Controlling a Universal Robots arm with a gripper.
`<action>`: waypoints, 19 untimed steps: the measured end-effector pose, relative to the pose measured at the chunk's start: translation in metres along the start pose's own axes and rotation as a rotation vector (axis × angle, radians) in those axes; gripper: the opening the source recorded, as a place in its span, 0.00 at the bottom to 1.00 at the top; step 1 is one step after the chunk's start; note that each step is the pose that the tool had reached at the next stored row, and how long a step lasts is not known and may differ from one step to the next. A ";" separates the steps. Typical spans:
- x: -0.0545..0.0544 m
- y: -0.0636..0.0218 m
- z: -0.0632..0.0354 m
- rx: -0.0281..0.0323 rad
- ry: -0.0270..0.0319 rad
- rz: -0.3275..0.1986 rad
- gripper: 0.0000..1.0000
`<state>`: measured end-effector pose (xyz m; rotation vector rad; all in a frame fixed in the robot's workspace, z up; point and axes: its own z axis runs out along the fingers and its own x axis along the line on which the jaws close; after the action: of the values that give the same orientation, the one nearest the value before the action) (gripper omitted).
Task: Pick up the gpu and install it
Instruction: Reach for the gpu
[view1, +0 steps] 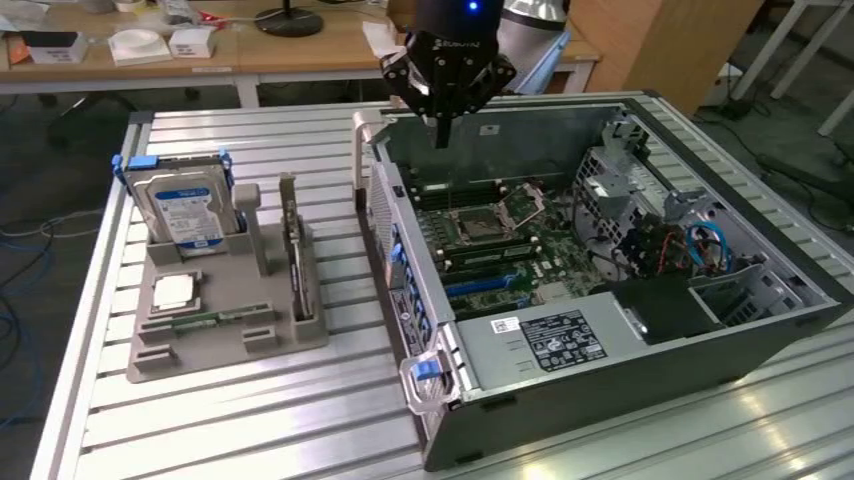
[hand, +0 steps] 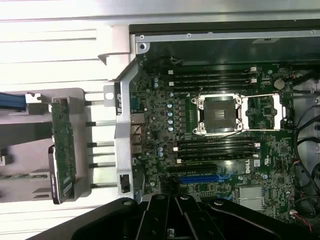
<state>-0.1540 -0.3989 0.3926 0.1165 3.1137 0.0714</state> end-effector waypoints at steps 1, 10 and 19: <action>0.003 -0.0002 0.0000 -0.0001 0.0000 0.000 0.10; 0.026 -0.0020 -0.0003 -0.0004 -0.0001 0.000 0.10; 0.045 -0.0033 -0.0005 -0.0005 0.0003 0.000 0.10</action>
<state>-0.1986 -0.3988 0.3919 0.1168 3.1140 0.0722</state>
